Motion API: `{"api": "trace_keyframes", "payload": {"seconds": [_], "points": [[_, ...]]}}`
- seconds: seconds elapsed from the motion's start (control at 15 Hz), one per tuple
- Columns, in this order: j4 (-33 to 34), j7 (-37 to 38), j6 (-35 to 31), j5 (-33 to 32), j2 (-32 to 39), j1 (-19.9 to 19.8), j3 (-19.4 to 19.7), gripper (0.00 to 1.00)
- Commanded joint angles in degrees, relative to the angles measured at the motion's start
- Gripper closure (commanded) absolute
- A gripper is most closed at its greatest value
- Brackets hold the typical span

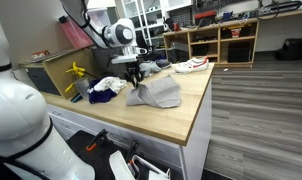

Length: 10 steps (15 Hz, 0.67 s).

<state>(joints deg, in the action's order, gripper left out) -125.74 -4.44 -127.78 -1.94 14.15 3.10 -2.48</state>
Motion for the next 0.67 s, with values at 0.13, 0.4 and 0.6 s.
{"api": "trace_keyframes", "payload": {"seconds": [0.13,0.4,0.6], "points": [[10.6,4.6,3.2,-2.2,8.3,2.6,-0.3,0.96],[17.0,6.6,2.6,-3.7,12.7,4.8,-0.4,0.96],[20.6,6.9,1.9,-3.9,15.2,6.2,-0.6,0.96]]}}
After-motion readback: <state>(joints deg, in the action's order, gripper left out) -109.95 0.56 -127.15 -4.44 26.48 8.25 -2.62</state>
